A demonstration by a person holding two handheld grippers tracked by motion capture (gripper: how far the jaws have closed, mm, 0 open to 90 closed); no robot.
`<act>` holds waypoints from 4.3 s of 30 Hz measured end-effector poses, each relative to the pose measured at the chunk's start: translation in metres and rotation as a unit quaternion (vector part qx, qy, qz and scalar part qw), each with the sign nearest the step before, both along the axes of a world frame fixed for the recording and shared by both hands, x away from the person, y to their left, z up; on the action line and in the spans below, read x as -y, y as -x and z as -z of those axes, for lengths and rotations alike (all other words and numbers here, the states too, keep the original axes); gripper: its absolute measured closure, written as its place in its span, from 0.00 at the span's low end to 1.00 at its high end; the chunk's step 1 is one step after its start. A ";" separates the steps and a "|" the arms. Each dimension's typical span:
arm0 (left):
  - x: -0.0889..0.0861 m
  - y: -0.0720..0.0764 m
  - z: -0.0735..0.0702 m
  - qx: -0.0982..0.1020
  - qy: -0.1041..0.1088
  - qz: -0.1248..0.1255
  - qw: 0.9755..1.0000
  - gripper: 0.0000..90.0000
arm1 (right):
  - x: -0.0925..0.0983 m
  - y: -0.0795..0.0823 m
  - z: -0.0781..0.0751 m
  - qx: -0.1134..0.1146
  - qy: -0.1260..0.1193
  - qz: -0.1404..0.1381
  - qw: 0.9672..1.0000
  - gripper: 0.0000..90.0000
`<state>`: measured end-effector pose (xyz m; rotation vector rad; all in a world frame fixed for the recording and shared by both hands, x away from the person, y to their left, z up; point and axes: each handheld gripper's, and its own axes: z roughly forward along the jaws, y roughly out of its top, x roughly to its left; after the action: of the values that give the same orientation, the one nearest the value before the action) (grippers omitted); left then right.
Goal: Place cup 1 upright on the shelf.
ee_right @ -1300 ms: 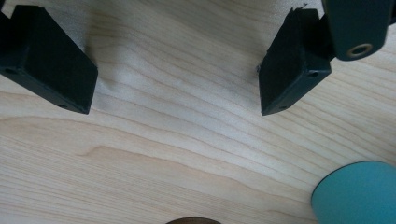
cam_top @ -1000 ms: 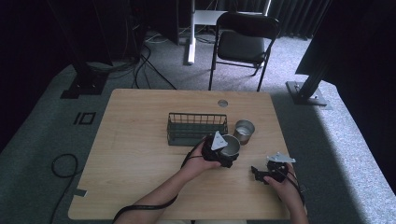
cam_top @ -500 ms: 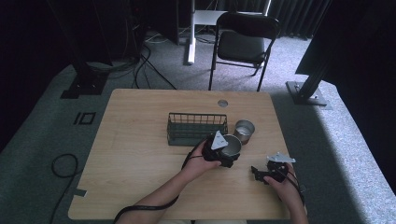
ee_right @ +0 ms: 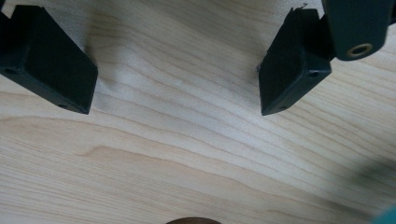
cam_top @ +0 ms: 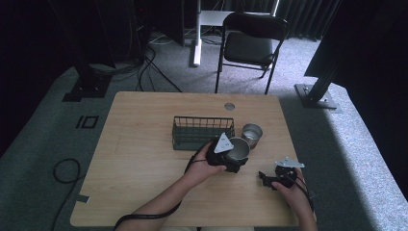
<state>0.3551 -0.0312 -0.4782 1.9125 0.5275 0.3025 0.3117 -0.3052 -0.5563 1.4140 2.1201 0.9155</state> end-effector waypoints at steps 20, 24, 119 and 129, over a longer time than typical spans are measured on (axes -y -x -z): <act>-0.029 -0.004 -0.052 0.037 0.023 -0.025 0.999 0.15 | 0.000 0.000 0.000 0.000 0.000 0.000 1.000 0.13; -0.036 -0.007 -0.061 0.046 0.027 -0.041 0.998 0.15 | 0.000 0.000 0.000 0.000 0.000 0.000 1.000 0.13; -0.112 -0.063 -0.003 0.056 0.010 -0.293 0.954 0.11 | 0.000 0.000 0.000 -0.001 0.000 0.000 1.000 0.13; -0.119 -0.057 -0.004 0.044 0.001 -0.280 0.959 0.11 | 0.000 0.000 0.000 -0.001 0.000 0.000 1.000 0.13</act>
<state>0.4120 0.0874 -0.4747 1.7071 1.0054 0.7473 0.3115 -0.3051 -0.5562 1.4153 2.1216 0.9142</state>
